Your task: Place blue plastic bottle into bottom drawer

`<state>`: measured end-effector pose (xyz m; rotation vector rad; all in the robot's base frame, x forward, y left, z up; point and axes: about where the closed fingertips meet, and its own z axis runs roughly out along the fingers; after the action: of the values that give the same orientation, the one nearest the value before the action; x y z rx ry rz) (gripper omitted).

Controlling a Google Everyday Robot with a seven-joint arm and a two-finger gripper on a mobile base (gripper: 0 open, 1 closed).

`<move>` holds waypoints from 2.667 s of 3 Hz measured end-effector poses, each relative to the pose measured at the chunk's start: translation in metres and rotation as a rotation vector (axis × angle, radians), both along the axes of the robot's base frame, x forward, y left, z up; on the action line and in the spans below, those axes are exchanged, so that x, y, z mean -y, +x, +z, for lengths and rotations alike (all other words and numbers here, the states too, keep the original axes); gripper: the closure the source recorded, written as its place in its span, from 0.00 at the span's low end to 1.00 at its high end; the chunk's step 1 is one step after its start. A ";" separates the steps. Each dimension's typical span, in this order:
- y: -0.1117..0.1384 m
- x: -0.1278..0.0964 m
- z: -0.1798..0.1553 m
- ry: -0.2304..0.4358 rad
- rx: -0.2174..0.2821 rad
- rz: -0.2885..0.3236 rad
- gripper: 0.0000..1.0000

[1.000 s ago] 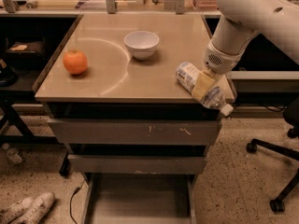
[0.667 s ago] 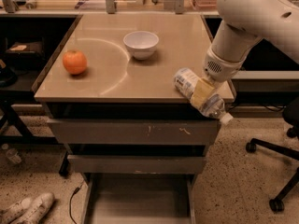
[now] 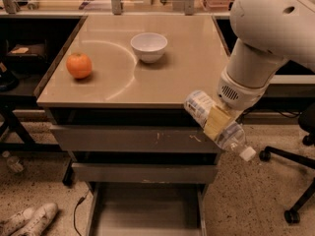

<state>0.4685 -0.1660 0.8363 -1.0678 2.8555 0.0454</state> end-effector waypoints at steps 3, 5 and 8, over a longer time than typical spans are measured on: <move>-0.044 -0.010 -0.019 0.016 -0.080 -0.008 1.00; -0.099 -0.021 -0.121 0.068 -0.304 0.018 1.00; -0.136 -0.064 -0.214 0.113 -0.448 0.034 1.00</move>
Offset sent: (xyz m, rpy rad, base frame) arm -0.0309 0.0054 0.0141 -0.0055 0.0214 0.0108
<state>0.3320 -0.1024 0.6219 -1.2139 3.1675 0.5038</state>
